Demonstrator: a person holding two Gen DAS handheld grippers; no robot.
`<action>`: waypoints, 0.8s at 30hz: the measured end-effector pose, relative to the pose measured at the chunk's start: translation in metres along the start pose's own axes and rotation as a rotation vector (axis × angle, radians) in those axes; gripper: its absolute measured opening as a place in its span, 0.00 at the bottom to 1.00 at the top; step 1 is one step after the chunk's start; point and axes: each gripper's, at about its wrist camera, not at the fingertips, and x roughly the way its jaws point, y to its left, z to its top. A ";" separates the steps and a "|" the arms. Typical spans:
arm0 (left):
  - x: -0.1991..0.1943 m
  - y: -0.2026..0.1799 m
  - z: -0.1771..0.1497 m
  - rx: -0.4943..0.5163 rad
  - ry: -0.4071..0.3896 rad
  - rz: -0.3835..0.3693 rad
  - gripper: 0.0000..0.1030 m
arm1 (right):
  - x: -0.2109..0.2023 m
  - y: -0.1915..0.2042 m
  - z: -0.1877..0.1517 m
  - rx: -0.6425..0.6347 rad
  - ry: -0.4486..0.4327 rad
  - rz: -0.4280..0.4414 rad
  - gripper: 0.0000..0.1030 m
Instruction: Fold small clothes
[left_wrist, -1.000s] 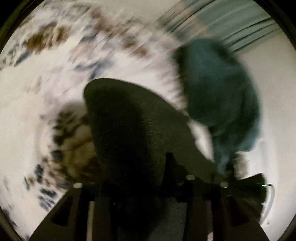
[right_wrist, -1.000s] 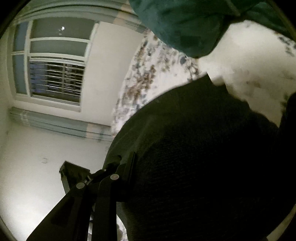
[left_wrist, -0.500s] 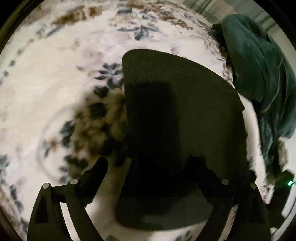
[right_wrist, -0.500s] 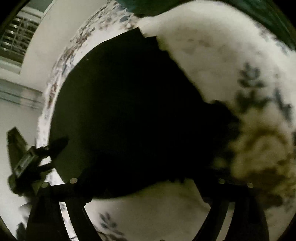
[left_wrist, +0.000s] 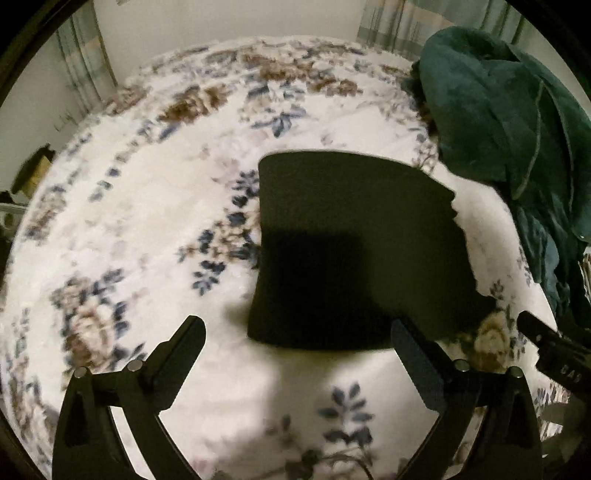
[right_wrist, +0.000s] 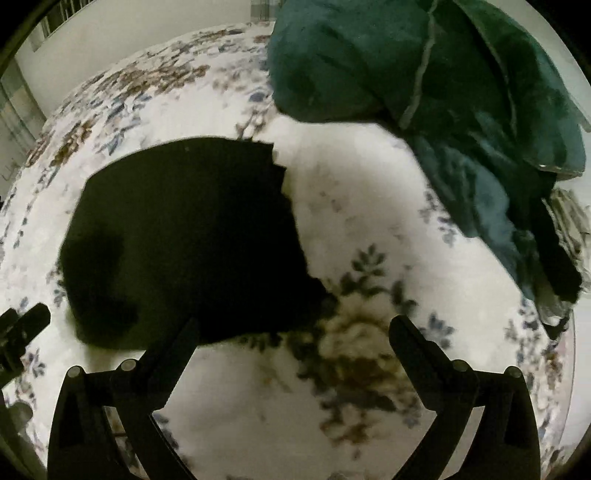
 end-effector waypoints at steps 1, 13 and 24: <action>-0.016 -0.003 -0.003 0.000 -0.014 0.018 1.00 | -0.014 -0.005 -0.003 -0.003 -0.010 0.000 1.00; -0.215 -0.045 -0.041 0.017 -0.171 0.035 1.00 | -0.237 -0.053 -0.058 -0.072 -0.194 -0.022 1.00; -0.380 -0.066 -0.090 -0.005 -0.315 0.051 1.00 | -0.450 -0.103 -0.119 -0.099 -0.400 0.038 1.00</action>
